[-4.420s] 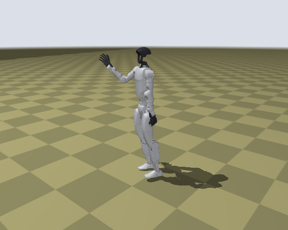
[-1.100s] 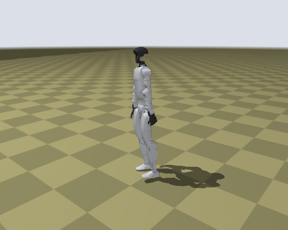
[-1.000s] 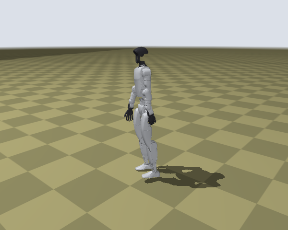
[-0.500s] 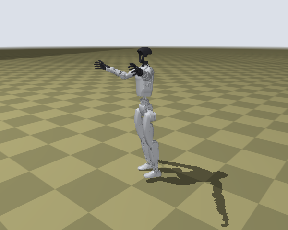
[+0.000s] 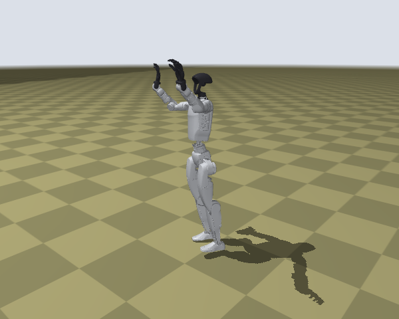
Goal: In place motions
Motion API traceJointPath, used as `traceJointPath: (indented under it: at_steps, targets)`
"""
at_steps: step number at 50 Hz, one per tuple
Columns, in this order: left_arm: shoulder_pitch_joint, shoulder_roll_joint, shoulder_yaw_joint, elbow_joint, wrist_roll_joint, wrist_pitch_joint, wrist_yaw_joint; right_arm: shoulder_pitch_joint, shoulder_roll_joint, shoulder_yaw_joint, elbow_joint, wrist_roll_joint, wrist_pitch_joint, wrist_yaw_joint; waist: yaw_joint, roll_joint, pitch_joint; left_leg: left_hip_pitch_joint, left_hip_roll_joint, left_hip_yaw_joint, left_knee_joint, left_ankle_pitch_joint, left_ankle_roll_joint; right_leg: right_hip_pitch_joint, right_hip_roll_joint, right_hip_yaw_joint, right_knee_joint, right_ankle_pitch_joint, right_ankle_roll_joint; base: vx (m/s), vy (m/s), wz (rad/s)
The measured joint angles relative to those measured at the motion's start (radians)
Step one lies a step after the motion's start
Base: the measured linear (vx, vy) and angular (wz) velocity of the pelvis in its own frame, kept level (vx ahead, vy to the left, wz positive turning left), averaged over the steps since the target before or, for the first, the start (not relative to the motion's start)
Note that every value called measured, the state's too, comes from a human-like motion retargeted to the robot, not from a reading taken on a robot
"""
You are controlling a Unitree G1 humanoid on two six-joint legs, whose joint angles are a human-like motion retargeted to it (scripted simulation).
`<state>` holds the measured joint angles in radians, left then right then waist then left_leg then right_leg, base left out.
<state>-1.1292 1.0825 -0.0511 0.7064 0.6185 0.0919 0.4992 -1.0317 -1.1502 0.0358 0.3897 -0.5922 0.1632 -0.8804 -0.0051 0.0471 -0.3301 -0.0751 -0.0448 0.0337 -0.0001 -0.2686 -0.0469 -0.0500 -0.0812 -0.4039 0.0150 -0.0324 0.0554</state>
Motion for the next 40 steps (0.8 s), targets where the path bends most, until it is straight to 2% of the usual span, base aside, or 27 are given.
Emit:
traceJointPath:
  at_steps: [5,8,10,12,15,19,23,27,30,35,38,40]
  targets:
    - [0.139,-0.074,0.243,0.239,-0.421,0.054,-0.018,0.116,0.163,-0.258,0.259,0.405,0.056,0.272,0.001,-0.006,-0.019,-0.005,-0.002,0.000,0.000,-0.003,0.001,-0.007,-0.002,0.000,0.001,-0.002,0.001,0.00,0.00,0.00]
    - [0.200,-0.123,0.374,0.330,-0.736,0.089,-0.096,0.162,0.231,-0.392,0.339,0.608,0.071,0.416,0.000,-0.005,-0.014,-0.001,-0.002,-0.002,0.001,-0.004,0.001,-0.001,-0.001,-0.003,0.002,-0.005,0.001,0.00,0.00,0.00]
    - [0.232,-0.146,0.448,0.366,-0.901,0.108,-0.169,0.186,0.273,-0.476,0.371,0.715,0.081,0.443,-0.002,-0.006,-0.011,0.001,-0.002,-0.004,0.001,-0.004,0.002,0.003,-0.001,-0.007,0.001,-0.006,0.001,0.00,0.00,0.00]
    - [0.267,-0.155,0.489,0.377,-1.004,0.116,-0.253,0.205,0.295,-0.537,0.401,0.804,0.053,0.405,-0.002,-0.008,-0.008,0.002,-0.002,-0.007,0.001,-0.005,0.002,0.006,0.000,-0.010,0.001,-0.007,0.001,0.00,0.00,0.00]
    - [0.298,-0.159,0.497,0.363,-1.041,0.119,-0.273,0.227,0.304,-0.574,0.424,0.884,-0.018,0.288,-0.003,-0.013,-0.002,0.002,-0.003,-0.013,0.002,-0.004,0.002,0.011,-0.001,-0.018,0.000,-0.009,0.002,0.00,0.00,0.00]
    - [0.297,-0.142,0.444,0.290,-0.943,0.064,-0.181,0.243,0.320,-0.517,0.332,0.838,-0.075,0.197,-0.009,-0.015,0.004,0.002,-0.001,-0.017,0.002,-0.003,0.001,0.014,0.002,-0.023,0.000,-0.009,0.002,0.00,0.00,0.00]
    - [0.261,-0.127,0.357,0.156,-0.818,-0.052,-0.127,0.236,0.307,-0.384,0.142,0.699,-0.092,0.214,-0.009,-0.010,0.008,0.001,0.003,-0.011,0.002,-0.003,0.001,0.008,0.004,-0.015,0.001,-0.005,0.001,0.00,0.00,0.00]
    - [0.225,-0.084,0.234,-0.019,-0.598,-0.204,-0.049,0.217,0.245,-0.242,-0.079,0.446,-0.151,0.227,-0.005,-0.010,0.007,-0.002,0.003,-0.003,0.000,-0.003,-0.001,-0.002,0.004,-0.006,0.001,-0.002,-0.001,0.00,0.00,0.00]
    - [0.196,-0.026,0.140,-0.168,-0.384,-0.280,0.022,0.185,0.168,-0.155,-0.225,0.205,-0.206,0.161,-0.004,-0.011,0.010,-0.003,0.004,0.001,-0.001,-0.003,-0.001,-0.006,0.004,0.000,0.001,0.000,-0.002,0.00,0.00,0.00]
    - [0.127,0.074,0.007,-0.412,-0.029,-0.345,0.009,0.115,-0.001,-0.041,-0.464,-0.193,-0.246,0.014,-0.008,-0.012,0.014,-0.003,0.004,0.001,-0.002,-0.001,-0.002,-0.006,0.005,-0.002,0.001,-0.001,-0.002,0.00,0.00,0.00]
    - [0.085,0.100,-0.050,-0.491,0.135,-0.358,0.036,0.073,-0.056,0.021,-0.551,-0.296,-0.249,-0.037,-0.010,-0.013,0.014,-0.001,0.005,0.000,-0.002,-0.002,-0.001,-0.003,0.006,-0.003,0.000,-0.001,-0.002,0.00,0.00,0.00]
    - [0.071,0.071,-0.080,-0.485,0.175,-0.326,0.060,0.056,-0.057,0.050,-0.548,-0.318,-0.254,-0.070,-0.010,-0.013,0.015,0.002,0.005,-0.001,-0.001,-0.003,-0.001,0.002,0.007,-0.004,0.000,-0.002,-0.003,0.00,0.00,0.00]
